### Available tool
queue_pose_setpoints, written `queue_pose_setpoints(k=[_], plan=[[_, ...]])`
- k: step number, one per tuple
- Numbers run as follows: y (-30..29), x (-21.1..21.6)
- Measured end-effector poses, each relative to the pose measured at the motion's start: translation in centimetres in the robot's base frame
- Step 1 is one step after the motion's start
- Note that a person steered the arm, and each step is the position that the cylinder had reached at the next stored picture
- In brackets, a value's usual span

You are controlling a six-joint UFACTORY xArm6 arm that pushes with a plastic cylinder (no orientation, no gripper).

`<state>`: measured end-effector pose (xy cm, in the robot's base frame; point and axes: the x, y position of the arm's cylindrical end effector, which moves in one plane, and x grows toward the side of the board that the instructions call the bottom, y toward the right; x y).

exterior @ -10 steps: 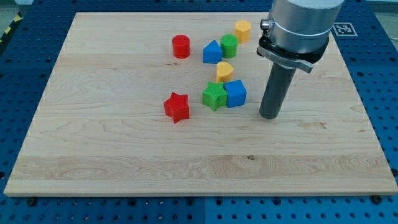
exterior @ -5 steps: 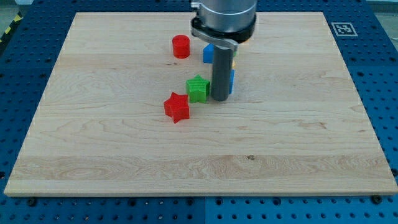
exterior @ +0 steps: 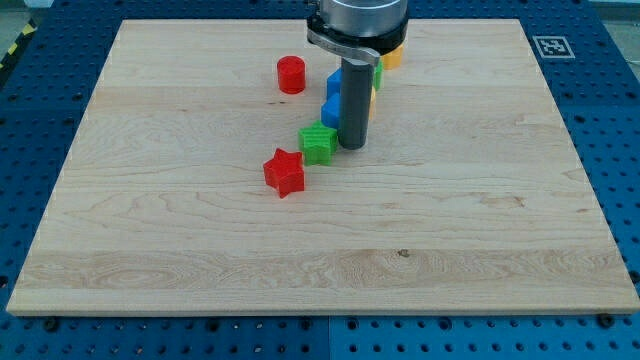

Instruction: Push blue cube to the red circle

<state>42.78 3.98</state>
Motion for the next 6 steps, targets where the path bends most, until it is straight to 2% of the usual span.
queue_pose_setpoints(k=[2, 5, 6], plan=[[2.0, -1.4], [-6.9, -4.4], [-7.1, -7.1]])
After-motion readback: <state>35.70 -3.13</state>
